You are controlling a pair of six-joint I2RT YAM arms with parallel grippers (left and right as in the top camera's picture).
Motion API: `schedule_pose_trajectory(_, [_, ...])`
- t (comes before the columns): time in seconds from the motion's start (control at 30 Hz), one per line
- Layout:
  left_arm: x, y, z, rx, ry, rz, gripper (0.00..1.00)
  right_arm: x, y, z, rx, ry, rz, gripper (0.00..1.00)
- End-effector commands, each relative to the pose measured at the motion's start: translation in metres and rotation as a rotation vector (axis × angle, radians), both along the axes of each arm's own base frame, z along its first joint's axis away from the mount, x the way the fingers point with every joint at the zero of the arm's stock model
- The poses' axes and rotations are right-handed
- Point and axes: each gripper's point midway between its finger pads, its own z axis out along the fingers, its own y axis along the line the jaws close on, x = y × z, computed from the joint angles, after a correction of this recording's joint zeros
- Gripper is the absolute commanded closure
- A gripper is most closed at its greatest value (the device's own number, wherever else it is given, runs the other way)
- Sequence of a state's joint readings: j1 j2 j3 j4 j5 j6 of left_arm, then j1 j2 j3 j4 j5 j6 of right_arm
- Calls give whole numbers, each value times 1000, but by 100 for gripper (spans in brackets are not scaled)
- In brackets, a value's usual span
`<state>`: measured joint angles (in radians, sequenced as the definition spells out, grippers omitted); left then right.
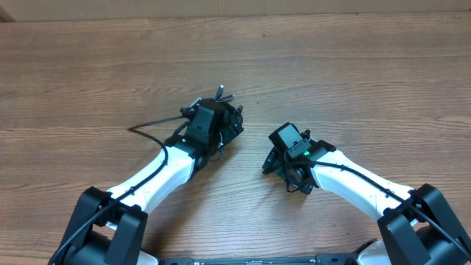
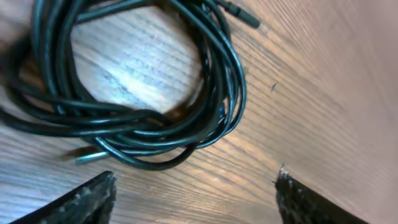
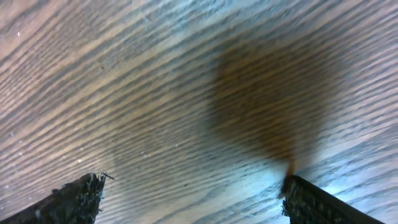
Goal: Untangle cables
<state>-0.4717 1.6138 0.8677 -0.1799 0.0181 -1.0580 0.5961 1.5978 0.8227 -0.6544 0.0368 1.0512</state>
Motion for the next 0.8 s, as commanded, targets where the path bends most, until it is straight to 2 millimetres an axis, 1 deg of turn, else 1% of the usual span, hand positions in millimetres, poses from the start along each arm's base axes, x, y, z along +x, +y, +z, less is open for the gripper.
schedule_pose_trajectory(0.0, [5,-6,28,36,-17,-62,14,8,-6,6,-25,-51,-11,7])
schedule_pose_trajectory(0.07, [2,-4,32,16,38,-5,13,10,-5,7,-18,-60,-11,7])
schedule_pose_trajectory(0.13, [-3,-3,33,-40,103,93,12,10,-5,7,-18,-60,-11,5])
schedule_pose_trajectory(0.23, [-14,-2,24,-148,230,298,13,10,-5,7,-19,-59,-10,4])
schedule_pose_trajectory(0.33, [-18,0,10,-202,307,486,11,10,-5,7,-19,-59,-10,3])
schedule_pose_trajectory(0.37, [-18,0,6,-220,326,530,13,10,-5,7,-19,-59,-9,3])
schedule_pose_trajectory(0.43, [-16,-1,-5,-252,358,616,24,10,-5,6,-22,-59,-2,3])
schedule_pose_trajectory(0.5, [-6,-2,-12,-258,336,641,37,8,-6,6,-25,-54,-2,3])
schedule_pose_trajectory(0.53, [-1,-2,-14,-262,322,644,40,8,-6,6,-28,-52,5,3])
schedule_pose_trajectory(0.63, [9,-6,-23,-276,304,643,41,7,-7,6,-37,-52,35,3])
schedule_pose_trajectory(0.77, [11,-2,-37,-243,302,661,40,7,-8,6,-42,-52,45,2])
